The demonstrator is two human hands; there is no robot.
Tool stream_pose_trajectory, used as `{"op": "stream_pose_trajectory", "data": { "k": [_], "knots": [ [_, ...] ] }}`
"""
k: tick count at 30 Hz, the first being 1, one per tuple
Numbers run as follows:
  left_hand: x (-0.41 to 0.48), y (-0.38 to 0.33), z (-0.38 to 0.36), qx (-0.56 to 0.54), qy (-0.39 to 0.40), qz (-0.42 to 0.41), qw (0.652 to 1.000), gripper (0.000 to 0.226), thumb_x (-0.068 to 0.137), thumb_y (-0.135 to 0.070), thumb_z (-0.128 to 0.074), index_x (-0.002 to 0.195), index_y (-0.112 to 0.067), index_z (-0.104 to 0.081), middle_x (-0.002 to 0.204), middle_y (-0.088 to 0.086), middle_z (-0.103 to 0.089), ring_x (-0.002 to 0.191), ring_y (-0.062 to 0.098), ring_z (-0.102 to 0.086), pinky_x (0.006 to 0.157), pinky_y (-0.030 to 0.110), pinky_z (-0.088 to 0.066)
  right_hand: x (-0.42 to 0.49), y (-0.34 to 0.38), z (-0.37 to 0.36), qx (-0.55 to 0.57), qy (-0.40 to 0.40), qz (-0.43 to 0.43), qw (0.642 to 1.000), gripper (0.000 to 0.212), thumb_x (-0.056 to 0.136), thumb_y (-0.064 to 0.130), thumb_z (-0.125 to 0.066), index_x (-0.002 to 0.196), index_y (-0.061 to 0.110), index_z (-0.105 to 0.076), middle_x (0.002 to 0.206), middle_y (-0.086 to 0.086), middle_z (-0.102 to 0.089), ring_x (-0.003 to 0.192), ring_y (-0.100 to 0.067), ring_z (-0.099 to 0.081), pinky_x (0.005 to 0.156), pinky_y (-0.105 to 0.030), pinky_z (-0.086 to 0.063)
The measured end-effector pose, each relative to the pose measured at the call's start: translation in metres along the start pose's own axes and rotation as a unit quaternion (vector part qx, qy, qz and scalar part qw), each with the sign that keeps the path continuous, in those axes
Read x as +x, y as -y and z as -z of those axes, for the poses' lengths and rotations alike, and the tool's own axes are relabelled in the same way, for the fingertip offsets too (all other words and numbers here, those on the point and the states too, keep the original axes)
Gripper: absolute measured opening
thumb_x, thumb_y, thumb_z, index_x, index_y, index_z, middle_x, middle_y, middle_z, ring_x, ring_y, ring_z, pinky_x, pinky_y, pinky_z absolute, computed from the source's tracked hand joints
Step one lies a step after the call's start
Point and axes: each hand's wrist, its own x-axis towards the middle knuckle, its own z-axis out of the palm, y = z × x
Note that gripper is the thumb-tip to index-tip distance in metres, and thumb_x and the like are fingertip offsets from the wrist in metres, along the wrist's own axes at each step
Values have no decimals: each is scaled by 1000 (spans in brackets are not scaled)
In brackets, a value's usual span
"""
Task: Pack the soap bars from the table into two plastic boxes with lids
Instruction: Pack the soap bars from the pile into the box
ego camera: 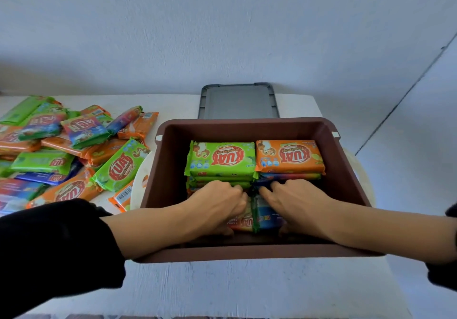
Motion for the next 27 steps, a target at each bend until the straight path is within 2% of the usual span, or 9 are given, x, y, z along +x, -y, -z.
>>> {"op": "stream_pose_trajectory", "data": {
  "k": [4, 10, 12, 14, 16, 18, 20, 23, 27],
  "knots": [
    [0, 2, -2, -5, 18, 12, 1000, 55, 83, -44, -61, 121, -5, -48, 119, 12, -55, 101, 30, -59, 75, 37, -47, 1, 1, -1, -7, 15, 14, 1000, 52, 90, 31, -55, 131, 3, -40, 128, -13, -51, 112, -28, -56, 84, -34, -47],
    [2, 4, 1, 2, 47, -4, 999, 57, 82, -45, -62, 118, -4, -48, 118, 13, -55, 101, 31, -59, 78, 39, -47, 16, 9, 4, -48, 36, 56, 997, 38, 92, 14, -52, 127, 1, -46, 130, -15, -52, 115, -32, -55, 85, -37, -48],
    [-2, 9, 5, -42, 35, 5, 999, 58, 80, -51, -62, 116, -6, -53, 115, 11, -59, 100, 30, -60, 78, 38, -48, 17, 6, 14, -20, 43, 45, 998, 41, 89, 21, -58, 125, 3, -49, 128, -13, -53, 112, -31, -56, 84, -36, -49],
    [-10, 20, 12, -140, -29, 23, 989, 52, 80, -52, -61, 113, -11, -59, 108, 7, -65, 95, 24, -62, 77, 33, -48, 12, -1, 30, 18, 43, 36, 998, 51, 79, 41, -67, 115, 7, -55, 118, -11, -57, 99, -27, -58, 68, -30, -47],
    [-26, 38, 24, -257, -124, 48, 957, 37, 85, -44, -59, 108, -16, -65, 99, 1, -71, 86, 14, -65, 75, 26, -49, 3, -10, 51, 50, 7, 41, 998, 47, 79, 49, -64, 107, 11, -59, 102, -7, -60, 90, -25, -57, 55, -27, -35],
    [-45, 62, 37, -326, -220, 82, 916, 26, 87, -39, -58, 99, -20, -69, 90, -4, -73, 77, 7, -66, 71, 23, -52, -1, -20, 79, 71, -60, 41, 995, 42, 80, 52, -61, 106, 20, -58, 83, 4, -49, 87, -21, -56, 58, -26, -35],
    [-67, 91, 45, -332, -289, 117, 890, 24, 85, -38, -57, 96, -20, -70, 85, -7, -72, 75, 4, -66, 69, 23, -52, 9, -25, 110, 101, -127, 56, 985, 38, 80, 53, -59, 107, 26, -57, 80, 10, -50, 79, -14, -52, 63, -27, -43],
    [-101, 138, 37, -320, -306, 192, 876, 26, 83, -38, -58, 98, -19, -69, 88, -7, -70, 80, 6, -65, 72, 23, -53, 43, -21, 150, 139, -222, 104, 959, 37, 83, 47, -58, 113, 26, -57, 101, 5, -64, 91, -13, -57, 82, -34, -48],
    [-143, 203, -19, -260, -243, 333, 873, 35, 85, -43, -58, 113, -23, -62, 110, -1, -62, 100, 19, -59, 85, 37, -48, 113, 12, 183, 143, -271, 207, 929, 39, 85, 37, -61, 122, 27, -54, 113, 0, -57, 107, -16, -52, 88, -30, -40]
  ]
}}
